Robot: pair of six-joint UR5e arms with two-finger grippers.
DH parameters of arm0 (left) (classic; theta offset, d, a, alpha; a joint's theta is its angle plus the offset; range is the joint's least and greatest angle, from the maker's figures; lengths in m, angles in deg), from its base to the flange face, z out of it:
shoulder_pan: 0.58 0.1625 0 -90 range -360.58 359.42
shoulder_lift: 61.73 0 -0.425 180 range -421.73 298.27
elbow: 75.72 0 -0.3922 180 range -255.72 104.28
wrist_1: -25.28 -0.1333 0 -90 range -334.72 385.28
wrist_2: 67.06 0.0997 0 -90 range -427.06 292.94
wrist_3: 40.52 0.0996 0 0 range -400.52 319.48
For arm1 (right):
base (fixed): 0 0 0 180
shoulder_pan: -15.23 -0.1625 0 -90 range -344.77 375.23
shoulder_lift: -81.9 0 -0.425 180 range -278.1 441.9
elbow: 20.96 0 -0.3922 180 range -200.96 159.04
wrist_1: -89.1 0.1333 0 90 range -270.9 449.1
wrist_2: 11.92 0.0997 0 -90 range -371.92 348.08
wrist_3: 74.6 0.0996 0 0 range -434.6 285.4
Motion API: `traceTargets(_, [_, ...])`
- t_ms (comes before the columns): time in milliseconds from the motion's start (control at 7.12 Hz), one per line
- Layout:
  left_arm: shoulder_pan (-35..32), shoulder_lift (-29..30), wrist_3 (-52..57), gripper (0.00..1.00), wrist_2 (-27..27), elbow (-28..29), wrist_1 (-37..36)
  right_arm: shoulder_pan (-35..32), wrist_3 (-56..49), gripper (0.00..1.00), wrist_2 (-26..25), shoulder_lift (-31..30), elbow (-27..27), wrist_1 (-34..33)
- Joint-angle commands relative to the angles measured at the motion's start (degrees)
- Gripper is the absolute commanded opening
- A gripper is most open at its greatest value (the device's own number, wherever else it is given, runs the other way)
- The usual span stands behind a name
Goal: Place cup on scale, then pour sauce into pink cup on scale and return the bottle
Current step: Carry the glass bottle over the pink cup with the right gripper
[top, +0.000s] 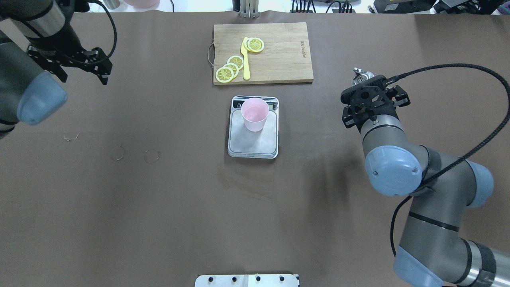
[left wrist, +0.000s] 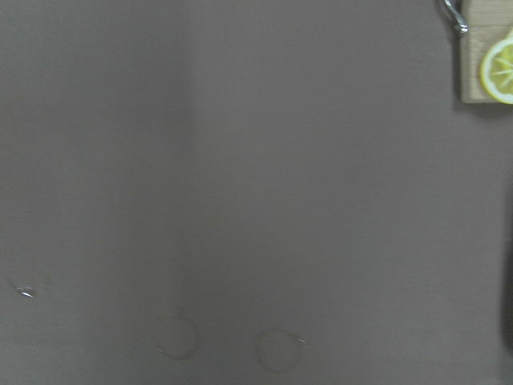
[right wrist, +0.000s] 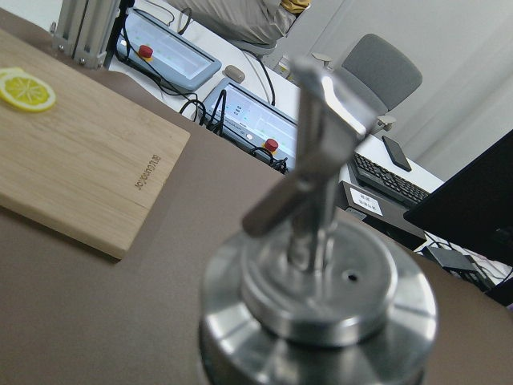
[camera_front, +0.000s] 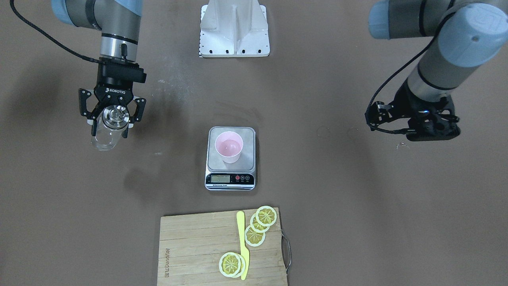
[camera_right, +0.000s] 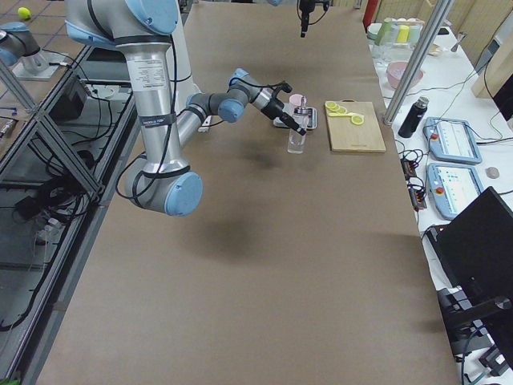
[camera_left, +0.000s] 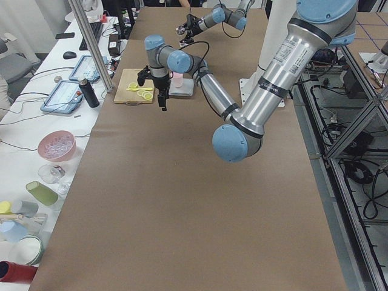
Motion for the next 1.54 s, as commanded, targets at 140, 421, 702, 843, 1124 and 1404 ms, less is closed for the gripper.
traceTargets(140, [-13.2,-8.0,14.2,0.98,-4.9,-0.8,-0.1,-0.7,-18.4,0.00,-3.5,9.5,7.2,-8.0])
traceTargets(421, [-20.3,-13.7,25.9,0.98,-5.2,-0.3,0.5,-0.3,-21.8,0.00,-5.0,12.4,8.6,-12.6])
traceTargets(702, [-25.8,-17.5,35.8,0.98,-5.6,3.1,0.5,1.0,-26.0,0.00,-7.0,15.0,9.8,-18.4])
traceTargets(843, [-27.3,-19.4,39.2,0.98,-5.7,4.1,0.6,1.6,-26.4,0.00,-8.4,17.1,13.3,-18.8])
traceTargets(1124, [-29.0,-23.4,42.5,0.98,-5.6,7.2,5.5,3.2,-26.4,0.00,-9.2,19.8,16.9,-19.1])
traceTargets(1404, [-29.0,-27.5,42.0,0.98,-5.7,12.4,18.6,5.3,-26.4,0.00,-10.8,20.2,16.9,-21.0])
